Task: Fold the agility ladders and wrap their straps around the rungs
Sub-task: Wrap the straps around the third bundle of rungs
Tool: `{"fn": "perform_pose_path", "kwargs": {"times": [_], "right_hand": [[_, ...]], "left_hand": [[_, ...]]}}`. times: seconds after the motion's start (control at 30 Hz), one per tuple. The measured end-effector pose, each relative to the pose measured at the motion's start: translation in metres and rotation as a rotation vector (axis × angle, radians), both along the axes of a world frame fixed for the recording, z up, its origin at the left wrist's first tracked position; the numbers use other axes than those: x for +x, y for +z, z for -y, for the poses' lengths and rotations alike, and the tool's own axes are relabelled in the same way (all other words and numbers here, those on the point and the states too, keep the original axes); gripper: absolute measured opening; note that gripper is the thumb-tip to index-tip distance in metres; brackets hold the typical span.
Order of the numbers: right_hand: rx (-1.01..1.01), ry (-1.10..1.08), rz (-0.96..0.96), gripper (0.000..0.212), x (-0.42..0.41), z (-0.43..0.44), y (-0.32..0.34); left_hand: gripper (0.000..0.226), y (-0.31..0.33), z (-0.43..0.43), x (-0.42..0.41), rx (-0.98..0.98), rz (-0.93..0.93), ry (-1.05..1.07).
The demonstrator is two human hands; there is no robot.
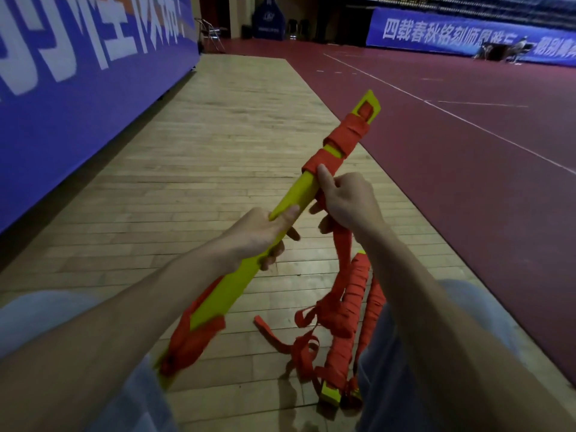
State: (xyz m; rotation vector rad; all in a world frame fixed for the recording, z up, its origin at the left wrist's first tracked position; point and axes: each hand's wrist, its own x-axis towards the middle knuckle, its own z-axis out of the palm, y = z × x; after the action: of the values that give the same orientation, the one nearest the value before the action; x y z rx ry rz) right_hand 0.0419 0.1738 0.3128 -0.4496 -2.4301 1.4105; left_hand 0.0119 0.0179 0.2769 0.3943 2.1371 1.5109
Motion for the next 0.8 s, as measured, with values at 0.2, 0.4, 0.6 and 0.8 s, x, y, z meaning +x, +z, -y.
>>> {"fn": "perform_pose_path", "kwargs": {"times": [0.2, 0.4, 0.6, 0.8], "right_hand": [[-0.012, 0.075, 0.111, 0.059, 0.000, 0.012, -0.002], [-0.305, 0.043, -0.015, 0.031, -0.004, 0.003, -0.003], [-0.493, 0.129, -0.160, 0.029, -0.002, -0.004, 0.006], [-0.480, 0.125, -0.155, 0.038, -0.001, -0.005, 0.007]], "left_hand": [[0.076, -0.003, -0.012, -0.002, -0.307, -0.205, -0.024], [0.048, 0.003, -0.011, -0.003, -0.221, -0.242, -0.034], [0.027, 0.012, -0.001, 0.006, 0.140, -0.024, -0.082], [0.037, 0.018, 0.001, 0.010, 0.284, 0.217, -0.211]]}}
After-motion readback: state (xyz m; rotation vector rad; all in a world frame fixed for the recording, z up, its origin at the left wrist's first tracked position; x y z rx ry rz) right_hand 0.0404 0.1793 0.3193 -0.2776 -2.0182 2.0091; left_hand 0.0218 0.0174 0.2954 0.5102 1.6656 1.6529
